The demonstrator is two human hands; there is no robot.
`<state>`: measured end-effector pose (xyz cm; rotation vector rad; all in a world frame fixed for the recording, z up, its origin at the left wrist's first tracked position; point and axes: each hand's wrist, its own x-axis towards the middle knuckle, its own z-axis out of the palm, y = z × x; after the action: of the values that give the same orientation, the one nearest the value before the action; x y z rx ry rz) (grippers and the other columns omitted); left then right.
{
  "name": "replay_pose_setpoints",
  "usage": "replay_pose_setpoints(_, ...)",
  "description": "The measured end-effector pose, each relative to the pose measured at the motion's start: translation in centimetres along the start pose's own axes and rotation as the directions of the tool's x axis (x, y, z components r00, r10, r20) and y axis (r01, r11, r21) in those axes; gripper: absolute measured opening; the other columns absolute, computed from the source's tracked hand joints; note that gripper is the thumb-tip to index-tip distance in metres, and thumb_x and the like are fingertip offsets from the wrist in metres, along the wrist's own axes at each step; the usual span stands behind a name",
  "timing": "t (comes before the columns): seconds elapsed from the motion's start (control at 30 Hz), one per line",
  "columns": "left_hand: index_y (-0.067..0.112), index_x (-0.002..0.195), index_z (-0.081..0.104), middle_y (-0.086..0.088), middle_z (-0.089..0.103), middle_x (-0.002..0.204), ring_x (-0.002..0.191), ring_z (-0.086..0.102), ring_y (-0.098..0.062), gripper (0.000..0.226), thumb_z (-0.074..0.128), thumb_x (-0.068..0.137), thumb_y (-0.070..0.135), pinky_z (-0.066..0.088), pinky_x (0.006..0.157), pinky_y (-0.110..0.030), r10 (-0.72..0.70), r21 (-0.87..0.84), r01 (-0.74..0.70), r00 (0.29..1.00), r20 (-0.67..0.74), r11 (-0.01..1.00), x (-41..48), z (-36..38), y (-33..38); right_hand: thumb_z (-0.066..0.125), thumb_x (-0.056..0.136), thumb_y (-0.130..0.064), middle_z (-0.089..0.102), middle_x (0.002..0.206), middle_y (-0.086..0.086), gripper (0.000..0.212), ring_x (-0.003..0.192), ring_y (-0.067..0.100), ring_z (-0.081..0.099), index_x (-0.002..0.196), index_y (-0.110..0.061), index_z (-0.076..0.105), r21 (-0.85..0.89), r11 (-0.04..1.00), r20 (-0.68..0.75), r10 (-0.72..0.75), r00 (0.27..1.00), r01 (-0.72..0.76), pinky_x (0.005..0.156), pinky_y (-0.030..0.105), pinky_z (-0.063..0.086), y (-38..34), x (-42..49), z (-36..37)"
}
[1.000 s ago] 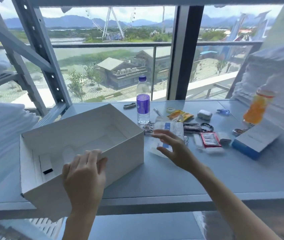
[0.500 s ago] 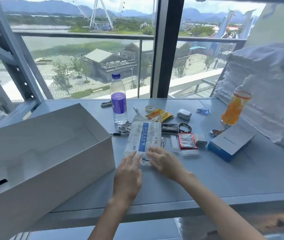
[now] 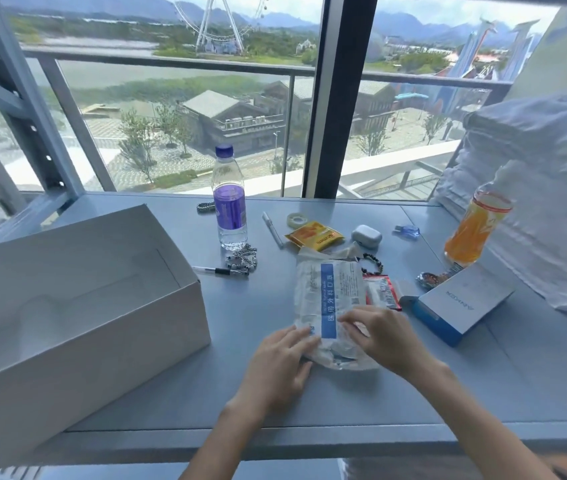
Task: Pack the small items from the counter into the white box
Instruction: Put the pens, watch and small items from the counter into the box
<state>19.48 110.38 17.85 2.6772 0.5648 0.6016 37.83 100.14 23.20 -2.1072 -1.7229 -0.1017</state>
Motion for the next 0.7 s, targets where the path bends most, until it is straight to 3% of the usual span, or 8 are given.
replay_pose_setpoints(0.13, 0.017, 0.116, 0.064, 0.000, 0.065, 0.117, 0.105, 0.063, -0.019, 0.045, 0.059, 0.072, 0.028, 0.051, 0.086, -0.032, -0.201, 0.078, 0.210, 0.973, -0.110, 0.975, -1.4, -0.7, -1.2, 0.063, 0.086, -0.020, 0.070, 0.086, -0.005, 0.010, 0.075, 0.015, 0.064, 0.090, -0.017, 0.072, 0.120, 0.988, 0.025, -0.096, 0.995, 0.092, 0.061, 0.032, 0.052, -2.7, 5.4, 1.2)
replay_pose_setpoints(0.2, 0.012, 0.113, 0.066, -0.004, 0.065, 0.117, 0.106, 0.063, -0.021, 0.043, 0.053, 0.078, 0.032, 0.051, 0.086, -0.035, -0.299, 0.067, 0.311, 0.943, -0.145, 0.948, -2.2, -1.3, -2.0, 0.063, 0.086, -0.019, 0.069, 0.090, -0.004, 0.011, 0.076, 0.013, 0.064, 0.092, -0.017, 0.072, 0.182, 0.977, 0.069, -0.128, 0.989, 0.113, 0.065, 0.029, 0.051, -4.1, 8.6, 3.1)
replay_pose_setpoints(0.33, 0.012, 0.105, 0.070, -0.001, 0.067, 0.114, 0.106, 0.063, -0.018, 0.045, 0.041, 0.080, 0.038, 0.052, 0.085, -0.034, -0.301, 0.137, 0.322, 0.941, -0.152, 0.937, -2.7, -1.8, -2.1, 0.059, 0.087, -0.019, 0.066, 0.100, 0.001, 0.016, 0.088, 0.020, 0.064, 0.098, -0.015, 0.071, 0.204, 0.974, 0.152, -0.134, 0.979, 0.102, 0.073, 0.032, 0.049, -6.2, 14.5, 7.3)
replay_pose_setpoints(0.53, 0.016, 0.098, 0.071, 0.002, 0.068, 0.109, 0.103, 0.064, -0.015, 0.039, 0.041, 0.079, 0.032, 0.047, 0.088, -0.024, -0.354, 0.069, 0.373, 0.915, -0.192, 0.925, -2.9, -2.0, -1.8, 0.059, 0.086, -0.023, 0.061, 0.112, 0.002, 0.020, 0.105, 0.023, 0.054, 0.103, -0.020, 0.068, 0.136, 0.989, 0.171, -0.088, 0.981, 0.065, 0.078, 0.032, 0.044, -7.8, 18.9, 10.5)
replay_pose_setpoints(0.7, 0.012, 0.097, 0.069, -0.002, 0.067, 0.108, 0.103, 0.062, -0.017, 0.037, 0.040, 0.078, 0.023, 0.043, 0.089, -0.023, -0.389, 0.056, 0.421, 0.876, -0.287, 0.906, -3.1, -1.9, -1.9, 0.057, 0.083, -0.017, 0.062, 0.104, 0.001, 0.015, 0.101, 0.021, 0.054, 0.092, -0.019, 0.069, 0.059, 0.991, 0.180, -0.127, 0.975, 0.119, 0.072, 0.029, 0.042, -7.0, 19.0, 10.1)
